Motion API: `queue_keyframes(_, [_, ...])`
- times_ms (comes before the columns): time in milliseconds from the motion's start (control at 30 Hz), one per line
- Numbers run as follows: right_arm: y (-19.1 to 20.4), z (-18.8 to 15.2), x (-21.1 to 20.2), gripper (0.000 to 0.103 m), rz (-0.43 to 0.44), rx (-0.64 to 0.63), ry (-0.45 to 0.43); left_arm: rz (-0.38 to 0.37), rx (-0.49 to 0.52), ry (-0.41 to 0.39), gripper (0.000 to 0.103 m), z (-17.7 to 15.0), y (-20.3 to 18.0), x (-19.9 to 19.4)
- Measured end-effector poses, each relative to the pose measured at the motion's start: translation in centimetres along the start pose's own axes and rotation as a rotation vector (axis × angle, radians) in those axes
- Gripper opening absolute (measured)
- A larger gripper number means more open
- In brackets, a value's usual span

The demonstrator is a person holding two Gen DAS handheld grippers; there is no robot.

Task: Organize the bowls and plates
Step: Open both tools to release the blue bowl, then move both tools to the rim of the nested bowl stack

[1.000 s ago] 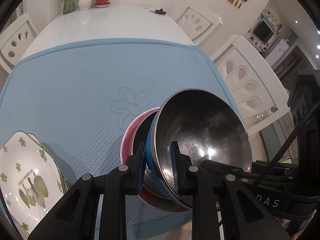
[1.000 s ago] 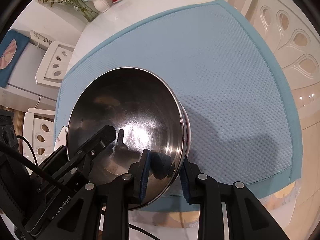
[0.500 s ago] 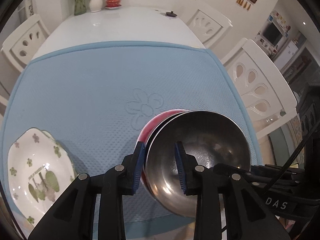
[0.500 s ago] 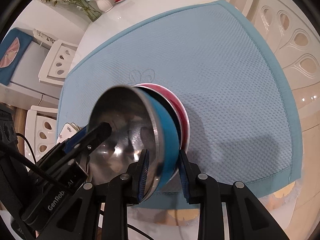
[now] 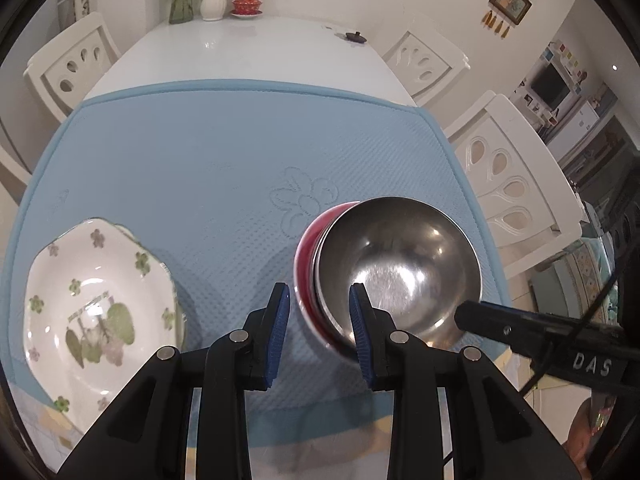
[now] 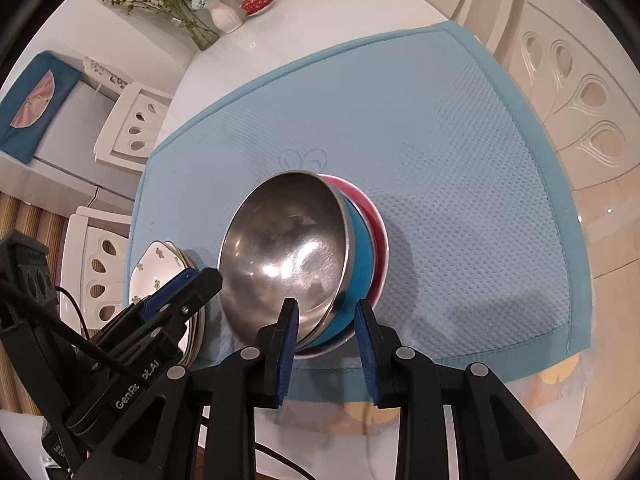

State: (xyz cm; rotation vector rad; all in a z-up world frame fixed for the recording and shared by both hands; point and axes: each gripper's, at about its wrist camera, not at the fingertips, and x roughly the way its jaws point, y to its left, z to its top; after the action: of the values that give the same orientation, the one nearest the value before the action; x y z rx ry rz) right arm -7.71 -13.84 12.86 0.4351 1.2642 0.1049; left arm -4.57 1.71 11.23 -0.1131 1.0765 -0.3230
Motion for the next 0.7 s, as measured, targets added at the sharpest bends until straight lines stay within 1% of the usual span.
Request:
queue_keyframes(200, [1.7,-0.7,-0.9,0.028,0.006,-0.019,-0.022,0.014,-0.007,-0.019,0.028,-1.9,1.7,-2.8])
queue_keyframes(267, [2.6,-0.9,-1.1,0.028,0.007,-0.03,-0.028,-0.011,-0.042,-0.009,0.028,-3.3,3.3,-3.8])
queue_keyframes(367, [4.1,-1.6,-1.3,0.028,0.005,-0.058,-0.039,-0.048,-0.127,0.005,0.028,-5.4,5.9,-4.9])
queue_keyframes(467, [5.8,-2.3,-0.9,0.028,0.008,-0.076,-0.027,-0.032,-0.192,0.01,0.028,-7.6,8.6,-5.8])
queue_keyframes(567, [7.3,-3.0,-0.3,0.028,0.022,-0.085,-0.007,-0.013,-0.24,0.011,0.028,-9.2,10.7,-6.4])
queue_keyframes(700, [9.7,-4.1,0.3,0.028,0.027,-0.122,0.012,0.015,-0.255,0.001,0.028,-10.3,12.7,-7.2])
